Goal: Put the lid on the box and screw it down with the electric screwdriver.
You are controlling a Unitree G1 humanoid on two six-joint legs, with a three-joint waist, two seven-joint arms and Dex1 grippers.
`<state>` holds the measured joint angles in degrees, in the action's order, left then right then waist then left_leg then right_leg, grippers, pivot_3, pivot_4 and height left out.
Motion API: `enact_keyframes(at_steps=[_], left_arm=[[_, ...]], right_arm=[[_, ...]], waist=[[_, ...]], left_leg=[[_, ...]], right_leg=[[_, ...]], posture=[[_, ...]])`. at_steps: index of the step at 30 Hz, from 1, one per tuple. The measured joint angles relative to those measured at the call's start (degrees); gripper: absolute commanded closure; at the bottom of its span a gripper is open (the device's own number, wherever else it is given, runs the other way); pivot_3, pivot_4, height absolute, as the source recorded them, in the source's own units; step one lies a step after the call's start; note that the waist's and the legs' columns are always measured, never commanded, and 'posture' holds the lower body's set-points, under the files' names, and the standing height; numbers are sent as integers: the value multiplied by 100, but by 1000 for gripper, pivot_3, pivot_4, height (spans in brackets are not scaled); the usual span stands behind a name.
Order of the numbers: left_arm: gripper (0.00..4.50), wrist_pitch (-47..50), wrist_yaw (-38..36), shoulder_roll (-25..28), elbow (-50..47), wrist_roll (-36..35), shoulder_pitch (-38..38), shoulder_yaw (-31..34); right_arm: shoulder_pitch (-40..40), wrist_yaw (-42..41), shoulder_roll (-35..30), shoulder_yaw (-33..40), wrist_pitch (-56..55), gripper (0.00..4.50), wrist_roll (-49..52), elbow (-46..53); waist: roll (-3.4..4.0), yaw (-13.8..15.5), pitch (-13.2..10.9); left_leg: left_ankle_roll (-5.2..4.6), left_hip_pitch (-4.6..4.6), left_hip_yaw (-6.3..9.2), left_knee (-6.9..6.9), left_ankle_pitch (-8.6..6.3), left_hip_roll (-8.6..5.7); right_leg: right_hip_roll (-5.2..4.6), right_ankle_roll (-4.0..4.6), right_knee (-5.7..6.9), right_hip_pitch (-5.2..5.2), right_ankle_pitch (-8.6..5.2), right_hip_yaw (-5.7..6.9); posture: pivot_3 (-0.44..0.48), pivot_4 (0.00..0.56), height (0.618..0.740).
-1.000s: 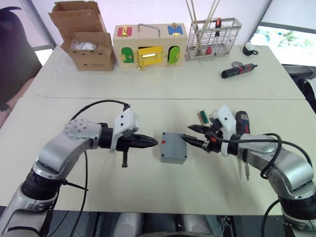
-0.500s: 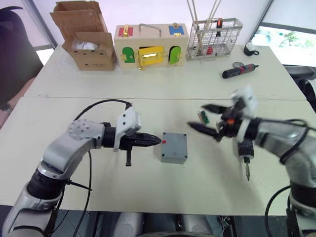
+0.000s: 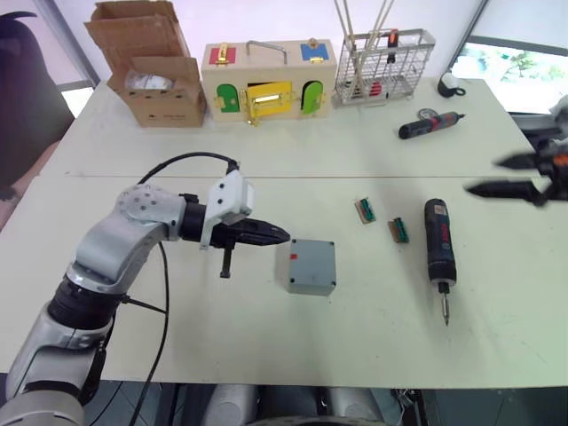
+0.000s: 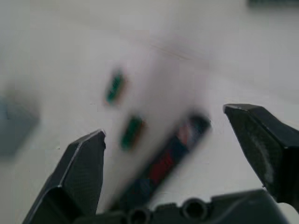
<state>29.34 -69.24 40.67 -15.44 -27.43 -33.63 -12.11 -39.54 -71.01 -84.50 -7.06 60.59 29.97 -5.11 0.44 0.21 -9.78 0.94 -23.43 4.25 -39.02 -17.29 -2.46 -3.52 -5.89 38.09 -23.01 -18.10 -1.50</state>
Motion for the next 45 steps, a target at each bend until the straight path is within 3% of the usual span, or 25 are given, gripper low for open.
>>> enact_keyframes(at_steps=[3,7,14,23,32,38,45], left_arm=[[4500,-149,-150,-76,-107,55,-10,-67],[4500,-137,-9,-237,-508,68,162,-151],[4500,-131,317,-44,-844,380,674,-279],[4500,-120,567,-1,-1025,437,948,-229],[4500,0,802,-1,-1209,425,1114,-209],[4500,2,828,-8,-1200,430,1115,-212],[4500,-9,797,-6,-1134,445,1113,-218]], right_arm=[[-730,-863,86,-1023,689,25,-266,-218],[-1683,-582,909,-1767,1610,25,-909,-1108],[-1916,-272,1259,-2632,2551,25,-1189,-1600],[-2355,167,1981,-2986,3149,25,-1205,-2554],[-2154,385,2028,-3494,3166,25,-724,-1869],[-1964,900,2043,-3423,3170,25,-615,-1404],[-1464,1441,2020,-3141,2992,1853,-808,-1010]], waist=[[5,-104,-2],[4,-116,-3],[5,0,-3],[5,53,-3],[5,47,-3],[-23,49,14],[-90,74,54]], left_leg=[[-3,2,-17,-8,-2,0],[-2,7,-22,-7,-1,1],[26,-36,-26,-8,14,-2],[26,-34,-29,-12,14,-2],[25,-33,-29,-12,14,-1],[23,-26,-25,-13,13,-1],[3,-4,-6,-17,1,-2]], right_leg=[[-6,0,3,-2,0,-12],[-5,0,10,-6,1,-24],[-10,0,10,-52,1,-23],[-11,0,12,-50,2,-24],[-9,0,16,-53,2,-22],[-9,0,15,-41,2,-18],[-11,0,4,-3,2,-7]], posture=[[0,150,740],[0,150,740],[0,150,740],[0,150,740],[0,150,740],[0,150,740],[0,150,740]])
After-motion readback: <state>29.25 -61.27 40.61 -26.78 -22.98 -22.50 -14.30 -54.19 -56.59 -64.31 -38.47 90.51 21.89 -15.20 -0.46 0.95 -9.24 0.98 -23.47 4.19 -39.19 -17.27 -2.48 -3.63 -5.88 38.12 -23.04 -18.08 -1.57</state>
